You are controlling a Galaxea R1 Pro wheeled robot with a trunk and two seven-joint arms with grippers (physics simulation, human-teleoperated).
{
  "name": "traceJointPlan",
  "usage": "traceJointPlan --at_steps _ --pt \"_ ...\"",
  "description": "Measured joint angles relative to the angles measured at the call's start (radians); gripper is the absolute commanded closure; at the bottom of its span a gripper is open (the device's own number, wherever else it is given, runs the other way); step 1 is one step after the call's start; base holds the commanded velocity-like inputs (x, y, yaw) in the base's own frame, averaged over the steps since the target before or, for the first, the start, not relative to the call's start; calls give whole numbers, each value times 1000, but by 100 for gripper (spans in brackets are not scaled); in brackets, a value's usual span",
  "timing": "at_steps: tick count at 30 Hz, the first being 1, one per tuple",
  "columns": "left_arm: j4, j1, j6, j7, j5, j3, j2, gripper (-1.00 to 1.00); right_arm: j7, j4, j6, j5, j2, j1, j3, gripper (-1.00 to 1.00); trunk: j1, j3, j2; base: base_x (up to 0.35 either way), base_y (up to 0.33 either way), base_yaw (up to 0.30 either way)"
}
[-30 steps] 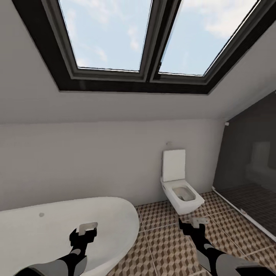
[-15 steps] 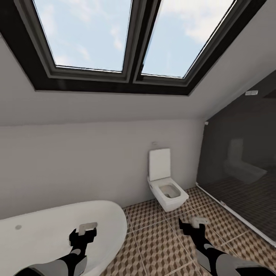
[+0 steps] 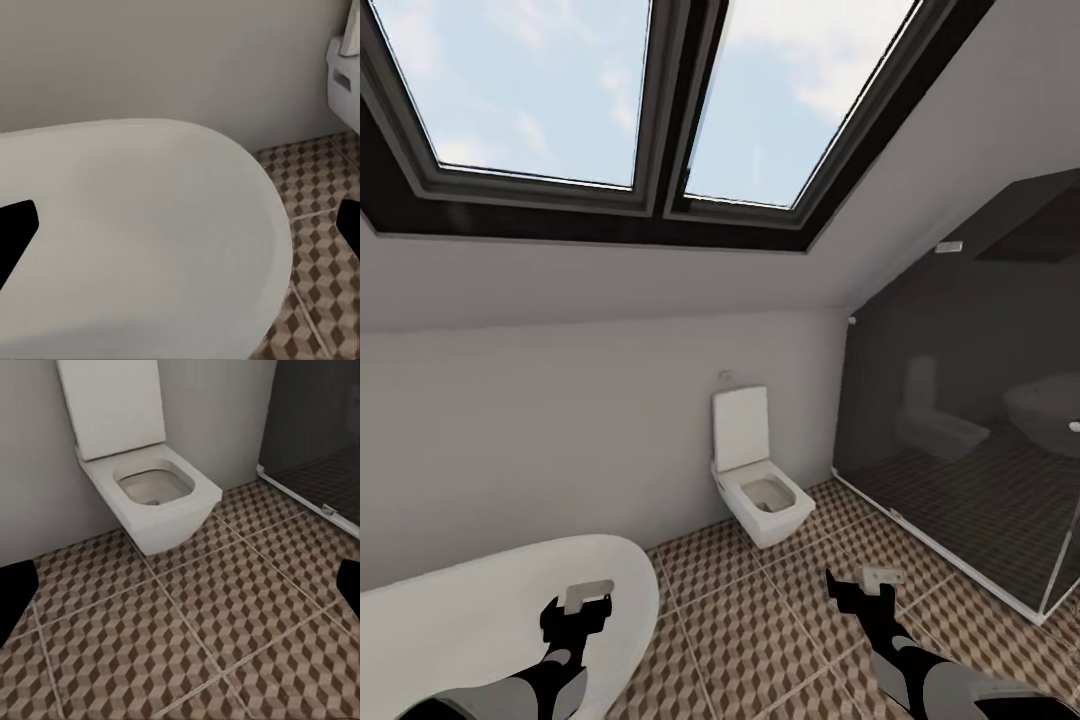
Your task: Take the four mousetraps from the cabinet in the bathroom and place them on the bathroom floor. Make sure all four end up on the same floor surface, and ensure that at least two of them are either under or directly next to the same bathroom sink.
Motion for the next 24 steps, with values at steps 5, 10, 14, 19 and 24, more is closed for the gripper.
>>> traceJointPlan --at_steps 5,10,14,19,24 --pt "0 0 0 -1 0 0 0 -100 0 0 0 0 0 0 0 -100 0 2 0 0 0 -261" --pt "0 0 1 -5 -1 0 -1 -100 0 0 0 0 0 0 0 -100 0 3 0 0 0 -261" --pt "0 0 1 -9 -1 0 -1 -100 0 0 0 0 0 0 0 -100 0 5 0 0 0 -261" --pt "0 0 2 -10 0 0 -1 -100 0 0 0 0 0 0 0 -100 0 7 0 0 0 -261" --pt "1 0 3 -10 0 0 -2 -100 0 0 0 0 0 0 0 -100 0 8 0 0 0 -261"
